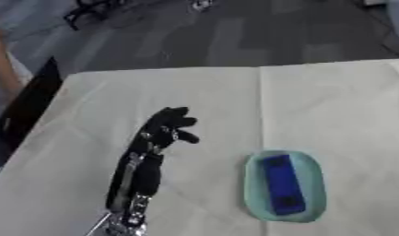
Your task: Pick up objects on the table and place them in the box.
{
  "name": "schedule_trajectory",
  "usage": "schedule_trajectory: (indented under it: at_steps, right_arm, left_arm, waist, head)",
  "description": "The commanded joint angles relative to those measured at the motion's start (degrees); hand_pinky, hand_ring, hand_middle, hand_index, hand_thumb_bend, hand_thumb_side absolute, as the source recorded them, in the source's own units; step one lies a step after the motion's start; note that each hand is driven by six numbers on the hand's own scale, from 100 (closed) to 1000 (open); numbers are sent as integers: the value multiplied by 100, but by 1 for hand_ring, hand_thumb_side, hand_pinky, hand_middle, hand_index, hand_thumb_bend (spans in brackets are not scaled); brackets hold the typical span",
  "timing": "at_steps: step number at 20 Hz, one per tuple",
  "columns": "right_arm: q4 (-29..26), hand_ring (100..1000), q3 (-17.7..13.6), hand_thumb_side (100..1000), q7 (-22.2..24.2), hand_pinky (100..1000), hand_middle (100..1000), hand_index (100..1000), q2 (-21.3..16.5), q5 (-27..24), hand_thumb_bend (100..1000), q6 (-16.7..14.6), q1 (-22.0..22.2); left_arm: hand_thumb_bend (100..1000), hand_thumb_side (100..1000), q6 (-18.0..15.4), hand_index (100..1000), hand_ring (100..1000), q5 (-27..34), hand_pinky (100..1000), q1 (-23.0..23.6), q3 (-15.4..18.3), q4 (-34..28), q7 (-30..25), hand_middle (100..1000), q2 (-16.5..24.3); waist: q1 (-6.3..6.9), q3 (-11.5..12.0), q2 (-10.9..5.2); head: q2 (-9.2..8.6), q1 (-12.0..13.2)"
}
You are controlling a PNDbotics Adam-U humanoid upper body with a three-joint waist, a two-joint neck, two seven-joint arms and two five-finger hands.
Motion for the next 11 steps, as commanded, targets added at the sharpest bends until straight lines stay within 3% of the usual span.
schedule_trajectory:
  at_steps: [1, 11]
  right_arm:
    - [-122, 907, -14, 456, -138, 846, 981, 903, -97, 220, 100, -143, -66]
    - [-92, 906, 78, 456, -287, 843, 979, 903, -97, 861, 100, -212, 105]
  left_arm:
    - [186, 870, -134, 947, 802, 47, 600, 12, -45, -98, -137, 825, 1]
    - [178, 873, -228, 938, 798, 46, 595, 227, -89, -98, -344, 815, -101]
  waist:
    - [-36, 12, -106]
    - [-67, 129, -332]
  head:
    - [93, 40]
    - [441, -67]
